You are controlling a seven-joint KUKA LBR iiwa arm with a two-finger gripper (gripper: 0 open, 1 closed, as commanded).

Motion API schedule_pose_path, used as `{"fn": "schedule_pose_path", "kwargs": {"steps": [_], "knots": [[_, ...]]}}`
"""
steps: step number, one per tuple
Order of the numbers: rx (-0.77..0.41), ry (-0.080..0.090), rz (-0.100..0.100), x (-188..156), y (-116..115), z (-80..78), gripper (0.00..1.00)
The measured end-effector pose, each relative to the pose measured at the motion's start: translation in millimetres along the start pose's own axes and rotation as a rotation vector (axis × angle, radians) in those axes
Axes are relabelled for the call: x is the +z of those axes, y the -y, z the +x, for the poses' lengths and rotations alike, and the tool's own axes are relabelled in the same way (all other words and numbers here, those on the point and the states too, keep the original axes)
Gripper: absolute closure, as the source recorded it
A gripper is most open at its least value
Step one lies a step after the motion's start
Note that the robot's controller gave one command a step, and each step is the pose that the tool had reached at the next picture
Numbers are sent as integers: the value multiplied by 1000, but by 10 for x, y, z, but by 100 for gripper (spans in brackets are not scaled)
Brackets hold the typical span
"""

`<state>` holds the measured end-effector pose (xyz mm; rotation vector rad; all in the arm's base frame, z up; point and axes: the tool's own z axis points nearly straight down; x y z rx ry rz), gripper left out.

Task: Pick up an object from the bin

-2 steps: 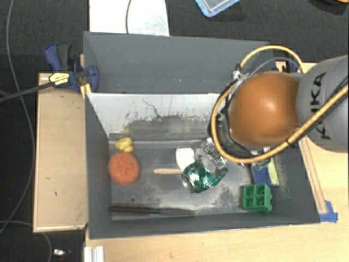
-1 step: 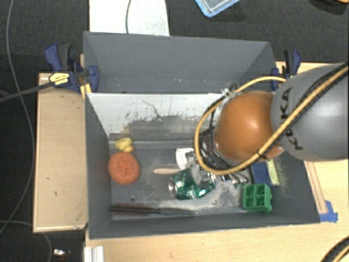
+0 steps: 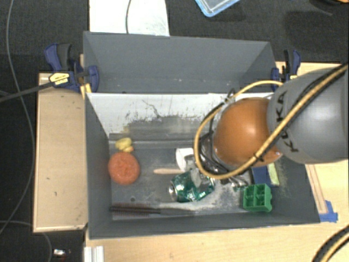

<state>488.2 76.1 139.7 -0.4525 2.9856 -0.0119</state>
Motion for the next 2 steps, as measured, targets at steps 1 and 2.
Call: {"fn": "schedule_pose_path", "kwargs": {"steps": [1,2], "knots": [[-41,2,-2,61,-99,-84,100],[250,0,-2,185,-182,-67,100]]}}
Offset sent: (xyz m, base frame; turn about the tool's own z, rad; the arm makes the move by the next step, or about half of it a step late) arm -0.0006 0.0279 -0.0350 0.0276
